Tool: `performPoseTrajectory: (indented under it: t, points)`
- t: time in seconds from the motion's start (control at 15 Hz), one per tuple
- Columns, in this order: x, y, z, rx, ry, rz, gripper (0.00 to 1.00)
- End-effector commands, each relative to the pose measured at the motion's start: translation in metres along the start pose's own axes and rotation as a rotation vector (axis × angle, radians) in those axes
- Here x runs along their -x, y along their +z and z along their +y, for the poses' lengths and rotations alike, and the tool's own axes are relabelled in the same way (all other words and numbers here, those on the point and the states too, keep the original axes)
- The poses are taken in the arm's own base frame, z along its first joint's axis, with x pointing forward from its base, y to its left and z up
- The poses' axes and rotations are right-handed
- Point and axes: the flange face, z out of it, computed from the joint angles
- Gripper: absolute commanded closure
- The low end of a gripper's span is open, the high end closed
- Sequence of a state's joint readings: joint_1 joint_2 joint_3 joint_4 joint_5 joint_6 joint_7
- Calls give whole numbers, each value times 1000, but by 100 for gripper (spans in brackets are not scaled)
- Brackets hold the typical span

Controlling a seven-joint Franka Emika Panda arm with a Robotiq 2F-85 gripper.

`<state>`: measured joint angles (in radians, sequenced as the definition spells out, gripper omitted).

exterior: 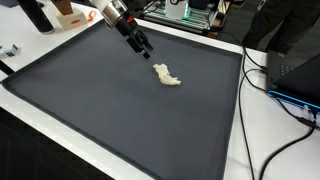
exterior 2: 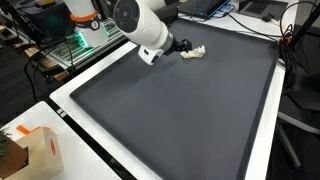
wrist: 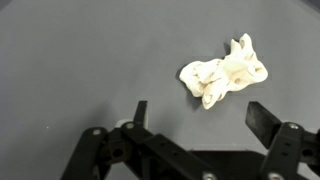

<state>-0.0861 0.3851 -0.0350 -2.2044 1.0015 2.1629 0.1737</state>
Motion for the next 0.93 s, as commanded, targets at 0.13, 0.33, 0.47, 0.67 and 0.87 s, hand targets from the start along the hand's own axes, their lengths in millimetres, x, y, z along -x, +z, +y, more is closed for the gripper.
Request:
performPoseTrajectory:
  t: [0.13,0.33,0.47,0.67,0.87]
  points:
    - [-26,12,7,3,60,-80,0]
    - [-34,15,4,1,76,-99,0]
    - [-39,16,1,6,92,-114,0]
    - [-43,19,-4,19,124,-146,0]
    - [-47,21,-14,31,146,-156,0]
